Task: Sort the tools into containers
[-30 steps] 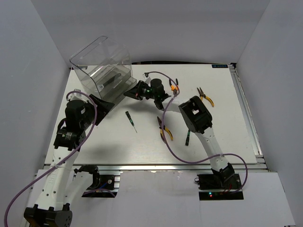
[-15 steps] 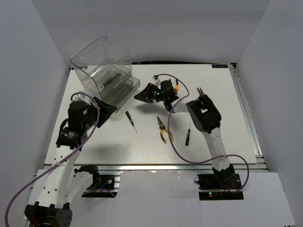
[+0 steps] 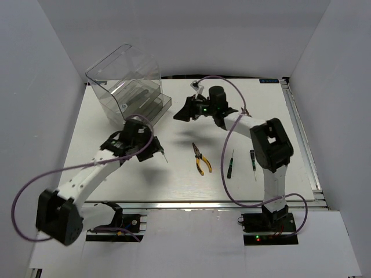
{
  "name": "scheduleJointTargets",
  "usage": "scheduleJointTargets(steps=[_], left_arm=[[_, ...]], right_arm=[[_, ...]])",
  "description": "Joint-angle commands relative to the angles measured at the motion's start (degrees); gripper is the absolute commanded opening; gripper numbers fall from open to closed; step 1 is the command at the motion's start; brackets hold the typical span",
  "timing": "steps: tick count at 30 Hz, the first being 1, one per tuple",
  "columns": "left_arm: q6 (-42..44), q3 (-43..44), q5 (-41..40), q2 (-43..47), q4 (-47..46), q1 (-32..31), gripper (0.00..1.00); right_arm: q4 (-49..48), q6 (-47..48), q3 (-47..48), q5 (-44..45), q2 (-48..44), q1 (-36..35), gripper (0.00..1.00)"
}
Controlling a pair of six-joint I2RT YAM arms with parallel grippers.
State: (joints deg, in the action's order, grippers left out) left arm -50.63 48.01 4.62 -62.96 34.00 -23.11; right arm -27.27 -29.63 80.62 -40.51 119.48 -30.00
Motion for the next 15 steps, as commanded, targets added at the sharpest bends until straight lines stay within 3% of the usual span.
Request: scheduleJointTargets(steps=[1, 3, 10, 15], left_arm=[[1.67, 4.8, -10.67, -8.38, 3.44, -6.84, 0.66], [2.12, 7.87, -15.59, -12.69, 5.28, -9.65, 0.69], [3.78, 15.0, -21.67, -26.59, 7.05, -10.02, 0.76], [7.47, 19.48, -23.96, -34.32, 5.82, -9.67, 0.78]], right_arm=[[11.4, 21.51, -2.3, -6.33, -7.41, 3.98, 0.64], [16.17, 32.37, -4.06, -6.51, -11.71, 5.64, 0.65], [34.72, 57.62, -10.3, -7.04, -23.48, 9.25, 0.68], [41.41, 62.58, -13.91, -5.02, -28.16, 10.22, 0.69]])
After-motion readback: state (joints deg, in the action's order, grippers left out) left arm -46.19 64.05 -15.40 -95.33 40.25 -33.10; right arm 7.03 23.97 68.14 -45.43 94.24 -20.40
